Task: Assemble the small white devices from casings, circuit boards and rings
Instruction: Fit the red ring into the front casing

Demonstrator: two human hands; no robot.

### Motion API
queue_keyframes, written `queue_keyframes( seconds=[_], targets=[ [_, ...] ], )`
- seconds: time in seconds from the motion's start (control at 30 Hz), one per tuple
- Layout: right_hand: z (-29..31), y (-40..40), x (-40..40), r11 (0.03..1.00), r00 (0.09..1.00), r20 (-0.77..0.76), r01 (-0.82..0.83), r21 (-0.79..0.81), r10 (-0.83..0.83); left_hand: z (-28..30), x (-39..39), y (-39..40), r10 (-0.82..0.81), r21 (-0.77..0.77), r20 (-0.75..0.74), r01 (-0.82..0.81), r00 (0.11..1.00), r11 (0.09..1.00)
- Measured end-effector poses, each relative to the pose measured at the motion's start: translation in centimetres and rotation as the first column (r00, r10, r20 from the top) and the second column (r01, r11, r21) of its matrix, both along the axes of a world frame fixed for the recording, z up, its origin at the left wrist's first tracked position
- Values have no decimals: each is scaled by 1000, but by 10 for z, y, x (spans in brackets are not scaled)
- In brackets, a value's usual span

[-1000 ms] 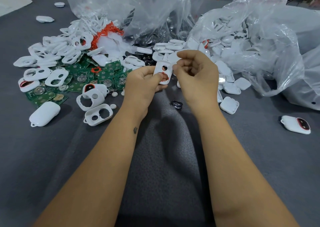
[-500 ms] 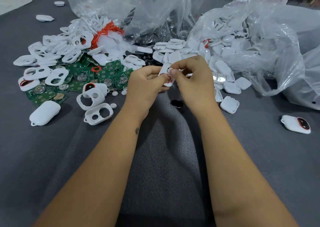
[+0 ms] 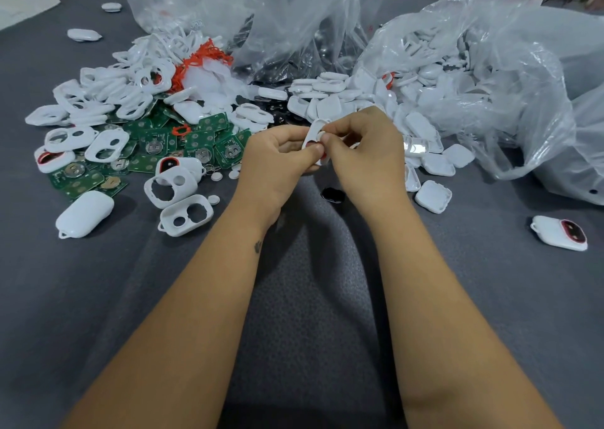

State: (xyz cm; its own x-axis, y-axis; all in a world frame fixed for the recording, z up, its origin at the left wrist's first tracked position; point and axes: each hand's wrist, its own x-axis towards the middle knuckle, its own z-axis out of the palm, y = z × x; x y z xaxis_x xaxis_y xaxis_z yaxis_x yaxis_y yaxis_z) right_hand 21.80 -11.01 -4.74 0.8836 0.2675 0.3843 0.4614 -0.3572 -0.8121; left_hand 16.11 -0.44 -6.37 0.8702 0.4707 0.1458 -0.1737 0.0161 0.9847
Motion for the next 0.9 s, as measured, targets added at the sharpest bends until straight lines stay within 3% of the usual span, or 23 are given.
queue_keyframes(
  seconds=[0.43, 0.67, 0.8, 0.9],
  targets=[
    [1, 1, -2, 999, 999, 40, -23, -33, 24, -1, 1, 1, 10, 19, -1, -10, 1000, 1000],
    [1, 1, -2, 999, 999, -33, 21, -48, -22, -2, 0, -1, -3, 70, -16, 4, 1000, 998],
    [3, 3, -6, 996, 996, -70, 59, 72, -54, -1, 0, 0, -10, 67, -10, 10, 1000, 998],
    [4, 1, -6, 969, 975, -214, 112, 218, -64, 0, 0, 0, -27, 54, 9, 26, 1000, 998]
  ],
)
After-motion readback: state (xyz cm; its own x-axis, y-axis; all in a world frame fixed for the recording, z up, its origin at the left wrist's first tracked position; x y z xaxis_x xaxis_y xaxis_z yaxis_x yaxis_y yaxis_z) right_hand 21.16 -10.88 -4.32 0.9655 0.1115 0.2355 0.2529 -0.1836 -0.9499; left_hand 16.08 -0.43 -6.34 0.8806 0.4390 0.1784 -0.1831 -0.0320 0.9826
